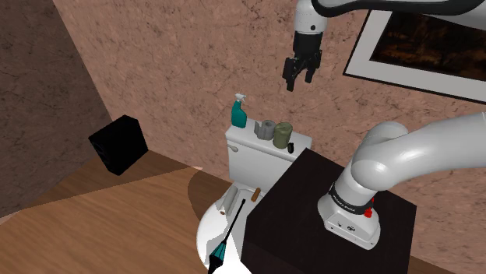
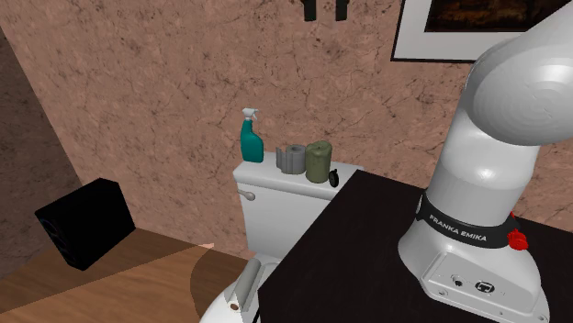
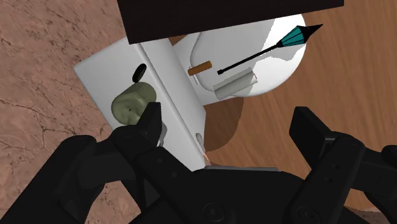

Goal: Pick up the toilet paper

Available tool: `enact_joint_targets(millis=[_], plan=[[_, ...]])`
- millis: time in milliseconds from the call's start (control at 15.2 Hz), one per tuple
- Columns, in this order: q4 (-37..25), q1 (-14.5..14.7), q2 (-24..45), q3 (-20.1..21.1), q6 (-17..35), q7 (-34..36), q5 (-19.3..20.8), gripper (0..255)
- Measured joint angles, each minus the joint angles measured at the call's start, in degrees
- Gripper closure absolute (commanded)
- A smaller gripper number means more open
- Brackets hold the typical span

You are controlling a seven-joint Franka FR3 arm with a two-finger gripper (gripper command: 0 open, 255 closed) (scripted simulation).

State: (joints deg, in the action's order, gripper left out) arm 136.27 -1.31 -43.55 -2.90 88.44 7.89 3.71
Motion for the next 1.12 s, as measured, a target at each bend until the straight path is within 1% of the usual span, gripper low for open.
enact_joint_targets(millis=[132,330,858,1122], plan=[[0.7,-0.1,0.2,-0.4,1.0,-0.3,0.2,0],[3.2,-0.6,2.2,-1.8,6.0,-1.4,1.1,0],[7.8,-2.1,12.9,-7.1,23.3,-5.6,3.4,0],[8.2,-2.0,20.6,-9.0,32.2,-7.1,3.2,0]])
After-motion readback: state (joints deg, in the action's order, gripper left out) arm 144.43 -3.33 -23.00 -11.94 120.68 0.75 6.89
